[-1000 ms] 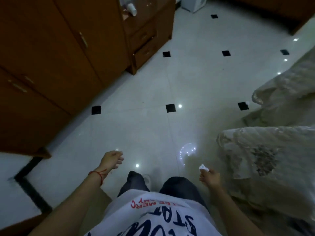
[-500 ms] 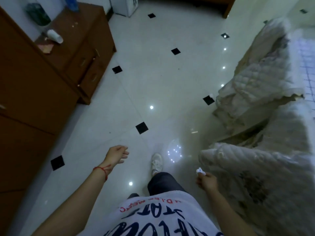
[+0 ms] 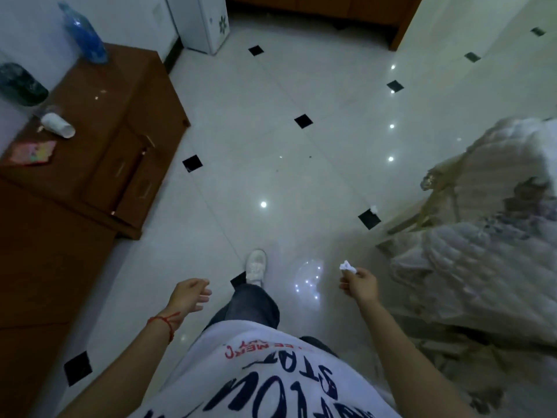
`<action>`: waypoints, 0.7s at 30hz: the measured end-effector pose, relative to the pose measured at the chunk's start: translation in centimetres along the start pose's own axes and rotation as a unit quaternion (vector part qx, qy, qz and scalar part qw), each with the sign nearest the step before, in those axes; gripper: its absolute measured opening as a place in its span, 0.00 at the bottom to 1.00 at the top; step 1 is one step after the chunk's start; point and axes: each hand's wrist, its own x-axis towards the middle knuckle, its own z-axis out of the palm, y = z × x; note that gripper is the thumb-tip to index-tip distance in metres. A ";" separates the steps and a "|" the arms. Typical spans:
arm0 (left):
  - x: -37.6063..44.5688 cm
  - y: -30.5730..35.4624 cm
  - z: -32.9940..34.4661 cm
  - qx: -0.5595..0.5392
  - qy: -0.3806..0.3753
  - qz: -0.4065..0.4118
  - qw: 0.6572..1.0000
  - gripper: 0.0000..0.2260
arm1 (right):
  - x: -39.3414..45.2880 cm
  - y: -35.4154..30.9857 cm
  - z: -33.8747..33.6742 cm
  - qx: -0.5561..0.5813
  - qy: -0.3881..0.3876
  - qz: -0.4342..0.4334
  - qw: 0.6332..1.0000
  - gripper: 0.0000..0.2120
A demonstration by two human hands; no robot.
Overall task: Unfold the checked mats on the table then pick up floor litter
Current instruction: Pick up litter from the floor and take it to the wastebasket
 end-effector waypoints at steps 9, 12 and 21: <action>13.2 22.8 1.9 0.083 -0.057 0.037 0.994 0.08 | 11.3 -8.5 2.6 0.052 0.080 0.096 0.991 0.16; 16.7 32.3 4.1 0.118 -0.086 0.085 0.986 0.07 | 14.0 -11.5 2.9 0.078 0.090 0.119 0.986 0.16; 22.5 51.7 16.3 0.199 -0.159 0.179 0.950 0.07 | 22.6 -16.0 1.8 0.186 0.163 0.193 0.949 0.12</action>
